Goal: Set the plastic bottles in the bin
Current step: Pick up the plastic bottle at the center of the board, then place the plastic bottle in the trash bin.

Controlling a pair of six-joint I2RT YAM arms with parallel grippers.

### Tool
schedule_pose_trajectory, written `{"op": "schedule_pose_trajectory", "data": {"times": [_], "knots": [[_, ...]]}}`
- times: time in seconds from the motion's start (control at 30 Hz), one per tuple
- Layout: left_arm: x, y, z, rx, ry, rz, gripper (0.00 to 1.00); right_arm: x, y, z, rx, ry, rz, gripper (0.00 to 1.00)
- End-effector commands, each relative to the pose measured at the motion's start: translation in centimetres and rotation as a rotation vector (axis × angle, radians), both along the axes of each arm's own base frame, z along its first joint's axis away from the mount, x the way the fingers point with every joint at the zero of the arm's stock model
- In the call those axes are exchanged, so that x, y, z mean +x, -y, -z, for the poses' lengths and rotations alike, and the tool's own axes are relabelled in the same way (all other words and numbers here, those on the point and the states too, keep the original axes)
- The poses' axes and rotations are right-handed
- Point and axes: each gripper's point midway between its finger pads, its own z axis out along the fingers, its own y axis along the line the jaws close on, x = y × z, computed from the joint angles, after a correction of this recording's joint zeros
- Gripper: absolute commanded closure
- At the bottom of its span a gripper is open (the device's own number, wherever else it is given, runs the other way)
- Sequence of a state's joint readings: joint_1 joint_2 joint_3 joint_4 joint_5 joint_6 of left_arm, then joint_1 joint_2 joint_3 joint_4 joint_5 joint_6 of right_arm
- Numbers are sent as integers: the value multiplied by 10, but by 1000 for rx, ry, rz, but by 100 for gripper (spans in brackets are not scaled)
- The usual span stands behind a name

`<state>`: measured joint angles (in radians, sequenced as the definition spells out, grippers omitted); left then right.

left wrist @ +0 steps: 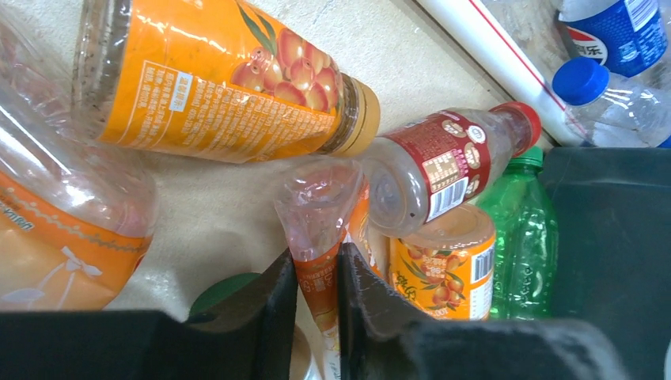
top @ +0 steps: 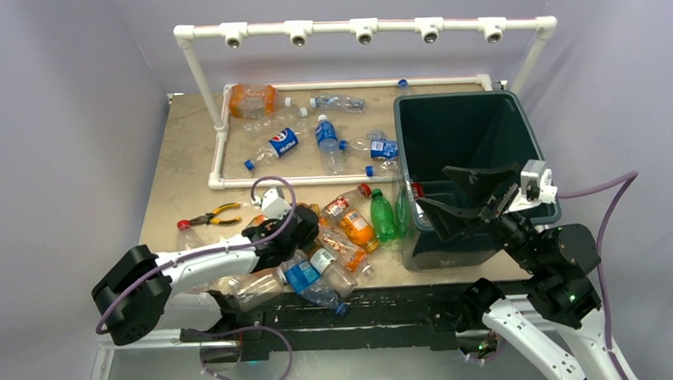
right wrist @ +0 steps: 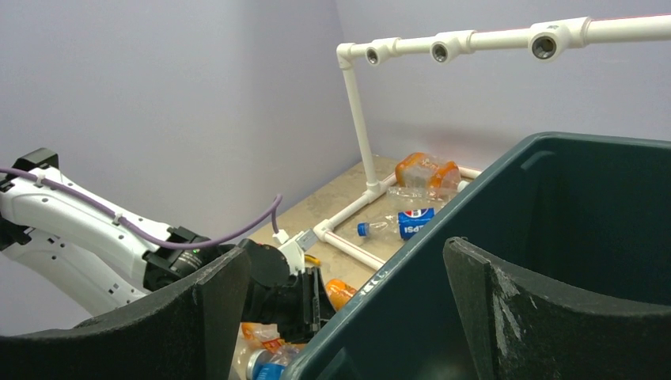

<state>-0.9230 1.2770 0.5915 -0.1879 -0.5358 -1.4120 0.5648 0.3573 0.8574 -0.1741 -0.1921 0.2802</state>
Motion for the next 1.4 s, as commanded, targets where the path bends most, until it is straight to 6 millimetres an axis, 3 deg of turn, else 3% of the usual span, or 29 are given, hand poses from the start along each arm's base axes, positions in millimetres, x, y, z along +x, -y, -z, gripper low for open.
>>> {"op": "schedule_pose_trajectory", "data": {"times": [0.0, 0.13, 0.37, 0.6, 0.67, 0.9, 1.07, 1.2, 1.37], "knots": [[5, 0, -14, -16, 45, 8, 84, 0, 5, -3, 4, 6, 22, 3], [8, -9, -38, -4, 91, -5, 100, -1, 6, -6, 5, 14, 25, 3], [14, -20, -121, -30, 251, 2, 100, -4, 7, -17, 4, 36, 23, 3], [13, -6, -207, -89, 406, 130, 100, -9, 3, -35, 21, 69, -9, 2], [10, -2, -240, -141, 502, 183, 100, -15, -3, -41, 28, 78, -58, 2], [-23, -13, -358, -297, 912, 317, 100, -24, -24, -53, 26, 77, -192, 2], [-52, -14, -425, -349, 1112, 434, 100, -25, -38, -69, 38, 94, -274, 2], [-76, -11, -468, -423, 1247, 526, 100, -23, -56, -81, 54, 95, -370, 2], [-98, 3, -503, -515, 1353, 641, 100, -24, -79, -90, 72, 80, -514, 2]]}}
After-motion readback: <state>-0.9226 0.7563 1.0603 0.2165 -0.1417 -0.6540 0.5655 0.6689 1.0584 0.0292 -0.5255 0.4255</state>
